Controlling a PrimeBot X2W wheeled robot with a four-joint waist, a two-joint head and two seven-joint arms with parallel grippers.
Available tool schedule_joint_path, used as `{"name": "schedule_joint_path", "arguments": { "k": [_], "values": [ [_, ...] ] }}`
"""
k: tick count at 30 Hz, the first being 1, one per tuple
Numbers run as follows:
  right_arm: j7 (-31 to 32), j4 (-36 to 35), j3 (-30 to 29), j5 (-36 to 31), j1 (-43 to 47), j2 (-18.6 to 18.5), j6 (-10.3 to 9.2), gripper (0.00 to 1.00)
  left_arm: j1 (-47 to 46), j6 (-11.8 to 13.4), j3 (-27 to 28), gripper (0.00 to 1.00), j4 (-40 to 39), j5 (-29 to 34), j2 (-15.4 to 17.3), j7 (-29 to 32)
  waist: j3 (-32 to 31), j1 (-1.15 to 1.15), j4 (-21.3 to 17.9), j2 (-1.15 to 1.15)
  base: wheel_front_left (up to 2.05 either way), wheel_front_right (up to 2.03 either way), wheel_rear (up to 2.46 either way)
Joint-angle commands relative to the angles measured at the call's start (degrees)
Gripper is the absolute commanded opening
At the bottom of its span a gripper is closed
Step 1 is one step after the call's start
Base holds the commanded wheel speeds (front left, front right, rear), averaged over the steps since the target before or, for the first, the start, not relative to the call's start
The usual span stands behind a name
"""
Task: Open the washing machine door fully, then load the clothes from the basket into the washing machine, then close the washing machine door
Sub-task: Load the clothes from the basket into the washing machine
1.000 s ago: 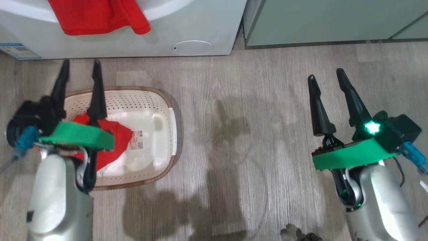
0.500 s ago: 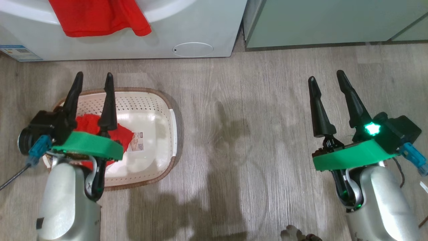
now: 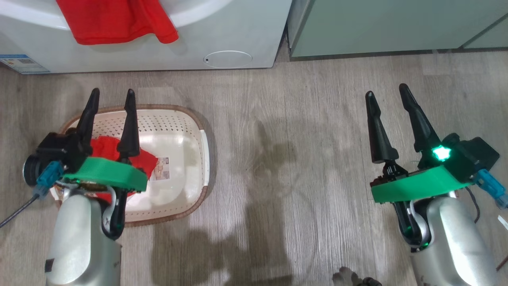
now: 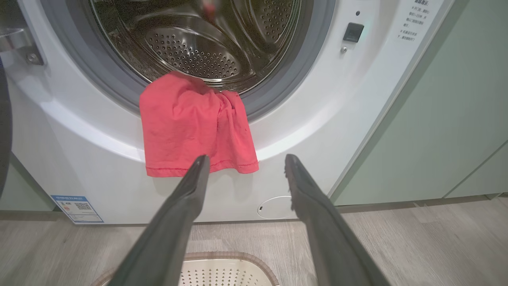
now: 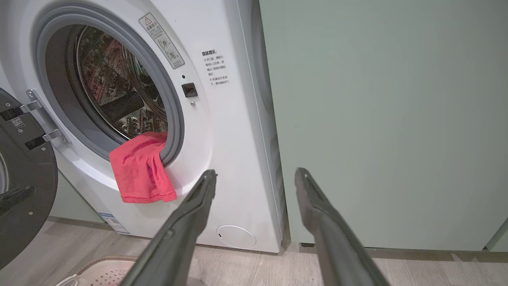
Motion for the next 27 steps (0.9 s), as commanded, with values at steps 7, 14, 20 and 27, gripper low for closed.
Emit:
{"name": "schedule_joint_path", "arguments": {
  "k": [7,14,20,27],
  "values": [
    [-0.37,-2.06,1.80,0.47,0.27,-0.08,0.00,1.00,-0.65,1.25,1.54,1.00,2.34,-0.20,0.58,-0.29,1.95,0.00,-0.90,0.00,0.00,0.00,0.00],
    [-0.37,-2.43,2.36,0.80,-0.61,-0.08,0.00,1.00,-5.31,1.67,1.66,1.00,9.37,0.62,0.69,-0.29,5.66,0.00,-1.76,0.00,0.00,0.00,0.00],
    [-0.37,-3.14,3.69,1.78,-2.71,-0.08,0.00,1.00,-14.84,2.17,3.75,1.00,14.81,1.08,3.36,-0.29,11.19,0.00,-3.69,0.00,0.00,0.00,0.00],
    [-0.37,-3.48,5.12,3.23,-4.25,-0.08,0.00,1.00,-25.78,3.15,4.70,1.00,21.88,2.09,7.59,-0.29,15.70,0.00,-5.99,0.00,0.00,0.00,0.00]
  ]
}}
